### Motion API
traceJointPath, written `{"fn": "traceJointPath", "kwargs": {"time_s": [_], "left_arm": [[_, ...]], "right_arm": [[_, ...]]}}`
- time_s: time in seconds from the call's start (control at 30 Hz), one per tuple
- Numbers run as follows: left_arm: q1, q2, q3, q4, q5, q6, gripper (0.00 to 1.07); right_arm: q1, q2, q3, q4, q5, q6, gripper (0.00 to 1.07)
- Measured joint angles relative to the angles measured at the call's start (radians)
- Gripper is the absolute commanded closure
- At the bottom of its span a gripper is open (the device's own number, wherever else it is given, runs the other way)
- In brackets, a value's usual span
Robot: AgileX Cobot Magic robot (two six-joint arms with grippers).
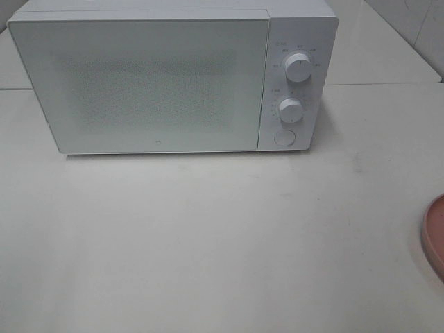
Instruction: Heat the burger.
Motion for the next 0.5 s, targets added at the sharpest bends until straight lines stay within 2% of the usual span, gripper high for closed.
{"fn": "traceJointPath", "kwargs": {"time_s": [0.2,0.5], "left_arm": [[0.096,-0.139,0.0,0.0,0.001,0.002,0.12],[0.1,-0.143,0.0,0.0,0.001,0.002,0.12]], "right_arm": [[0.0,0.0,0.0,0.0,0.0,0.0,0.37],[0.0,0.0,0.0,0.0,0.0,0.0,0.37]]}}
